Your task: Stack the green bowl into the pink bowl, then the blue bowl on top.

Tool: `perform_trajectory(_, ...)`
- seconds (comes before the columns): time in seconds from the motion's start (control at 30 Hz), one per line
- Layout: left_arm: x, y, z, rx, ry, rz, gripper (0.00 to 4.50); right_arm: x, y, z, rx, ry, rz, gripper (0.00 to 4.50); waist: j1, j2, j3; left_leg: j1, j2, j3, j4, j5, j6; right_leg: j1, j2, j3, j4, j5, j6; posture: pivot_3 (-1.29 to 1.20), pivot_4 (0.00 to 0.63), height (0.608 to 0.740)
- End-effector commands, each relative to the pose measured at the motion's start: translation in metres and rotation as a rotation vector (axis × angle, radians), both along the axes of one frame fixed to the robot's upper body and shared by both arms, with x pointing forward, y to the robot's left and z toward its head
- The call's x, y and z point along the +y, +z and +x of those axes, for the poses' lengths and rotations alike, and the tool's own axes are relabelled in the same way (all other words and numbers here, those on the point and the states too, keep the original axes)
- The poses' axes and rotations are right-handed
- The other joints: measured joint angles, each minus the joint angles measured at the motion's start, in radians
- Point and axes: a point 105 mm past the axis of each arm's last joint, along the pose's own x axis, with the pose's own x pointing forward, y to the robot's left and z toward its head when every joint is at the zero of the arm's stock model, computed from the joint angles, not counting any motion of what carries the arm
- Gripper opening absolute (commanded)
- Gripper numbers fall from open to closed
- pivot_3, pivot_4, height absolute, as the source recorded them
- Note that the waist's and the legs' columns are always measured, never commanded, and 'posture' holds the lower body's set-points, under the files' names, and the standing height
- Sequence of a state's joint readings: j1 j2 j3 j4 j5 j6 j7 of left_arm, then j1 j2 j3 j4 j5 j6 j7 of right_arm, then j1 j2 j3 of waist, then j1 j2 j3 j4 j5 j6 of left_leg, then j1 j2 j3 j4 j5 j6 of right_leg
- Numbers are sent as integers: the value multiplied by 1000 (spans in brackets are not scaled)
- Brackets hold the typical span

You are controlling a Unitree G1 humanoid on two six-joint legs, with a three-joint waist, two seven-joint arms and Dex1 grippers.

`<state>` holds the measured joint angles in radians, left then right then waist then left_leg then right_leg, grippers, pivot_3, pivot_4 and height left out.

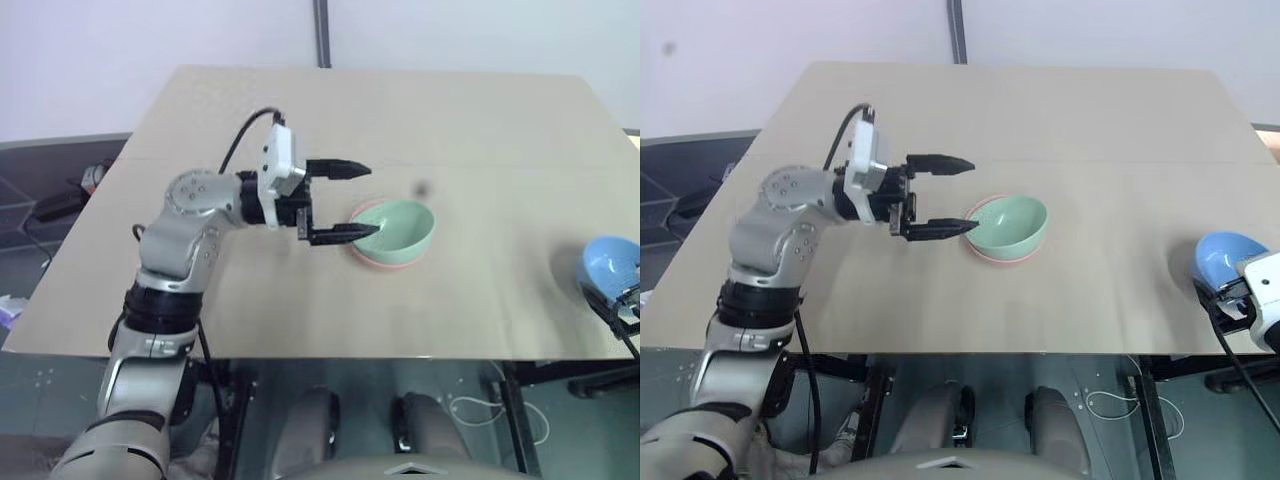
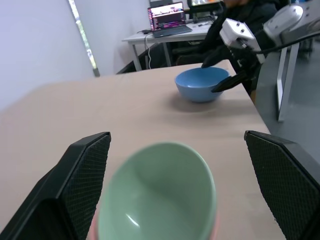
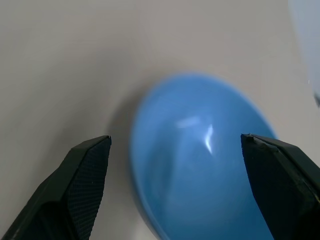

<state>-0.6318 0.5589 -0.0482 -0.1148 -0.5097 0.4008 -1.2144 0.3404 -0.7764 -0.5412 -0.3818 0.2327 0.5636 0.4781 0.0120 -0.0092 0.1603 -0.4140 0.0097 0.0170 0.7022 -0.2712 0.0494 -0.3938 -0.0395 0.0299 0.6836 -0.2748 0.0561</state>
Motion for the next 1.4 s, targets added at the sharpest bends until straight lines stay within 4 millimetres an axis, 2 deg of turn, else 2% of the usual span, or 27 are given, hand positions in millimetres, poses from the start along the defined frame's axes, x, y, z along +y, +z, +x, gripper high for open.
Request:
perform_trajectory(0.03,6,6,-21,14,-68,-37,4487,-16,-5,5,69,-68,-13,4500,-1,0,0,0,0,0,0,0,0,0,0,0,0,0,0,0,150,740)
perform_trajectory(0.1,9,9,-27,17,-104,-76,4487,-22,-8,8,91,-93,-5,4500,-1,0,0,0,0,1,0,0,0,0,0,1,0,0,0,0,150,740)
perform_trajectory(0.23,17,15,-37,31,-171,-128,4487,-22,-14,18,106,-69,7,4500,0,0,0,0,0,1,0,0,0,0,0,1,-1,0,0,0,150,740)
perform_trajectory(0.27,19,14,-38,37,-174,-126,4500,-22,-14,21,102,-68,9,4105,0,0,0,0,0,1,0,0,0,0,0,1,-1,0,0,0,150,740)
perform_trajectory(0.33,21,11,-40,49,-176,-121,4500,-21,-14,27,97,-57,7,3691,-1,0,0,0,0,1,0,0,0,0,0,1,-1,0,0,0,150,740)
perform_trajectory(0.37,21,9,-41,53,-172,-118,4500,-18,-12,30,90,-38,1,3691,1,1,0,0,0,2,0,0,0,0,0,1,-1,0,0,0,150,740)
perform_trajectory(0.4,22,7,-41,57,-168,-117,4500,-15,-10,32,81,-17,-7,3091,1,1,0,0,0,2,-1,0,0,0,0,1,-1,0,0,0,150,740)
perform_trajectory(0.43,22,5,-41,57,-161,-114,4500,-13,-8,34,74,-4,-15,3045,0,1,0,0,0,1,-1,0,0,0,0,1,-2,0,0,0,150,740)
perform_trajectory(0.53,22,-1,-39,54,-133,-111,4500,-7,-2,40,52,52,-71,1756,-3,1,0,0,0,2,-1,0,0,0,0,2,-2,0,0,0,150,740)
perform_trajectory(0.77,23,-3,-26,30,-22,-166,4500,21,17,54,-26,178,-111,1756,-1,1,0,0,0,2,-1,0,0,0,0,2,-3,0,0,0,150,740)
perform_trajectory(0.87,23,-6,-26,28,0,-170,4500,23,17,58,-19,169,-93,1756,-1,1,0,0,0,2,-1,0,0,0,0,1,-3,0,0,0,150,740)
perform_trajectory(0.9,23,-7,-26,26,3,-168,4500,20,14,59,-9,154,-84,1331,-1,1,0,0,0,2,-1,0,0,0,0,2,-3,0,0,0,150,740)
perform_trajectory(0.93,23,-8,-27,25,6,-166,4500,15,9,59,7,132,-81,1157,-1,1,0,0,0,2,-1,0,0,0,0,2,-3,0,0,0,150,740)
perform_trajectory(1.0,23,-8,-27,23,13,-166,4500,5,2,59,30,96,-78,333,1,1,0,0,0,2,-2,0,0,0,0,1,-4,0,0,0,150,740)
perform_trajectory(1.03,24,-7,-27,21,18,-166,4500,0,-1,59,38,82,-91,111,2,1,0,0,0,2,-2,0,0,0,0,1,-4,0,0,0,150,740)
perform_trajectory(1.17,26,-7,-26,23,38,-166,4500,2,2,61,21,104,-123,111,0,1,0,0,0,2,-2,0,0,0,-1,1,-4,0,0,0,150,740)
perform_trajectory(1.23,27,-8,-24,22,56,-167,4500,17,12,64,-19,176,-130,111,-1,1,0,0,0,2,-2,0,0,0,-1,1,-4,0,0,0,150,740)
perform_trajectory(1.3,30,-8,-21,21,88,-180,4500,53,33,69,-106,327,-103,111,-4,2,0,0,0,2,-2,0,0,0,-1,1,-4,0,0,0,150,740)
perform_trajectory(1.4,33,-9,-17,21,139,-199,4500,122,72,70,-260,593,-4,111,-24,3,1,0,1,2,-3,0,0,-1,0,2,-3,0,0,0,150,740)
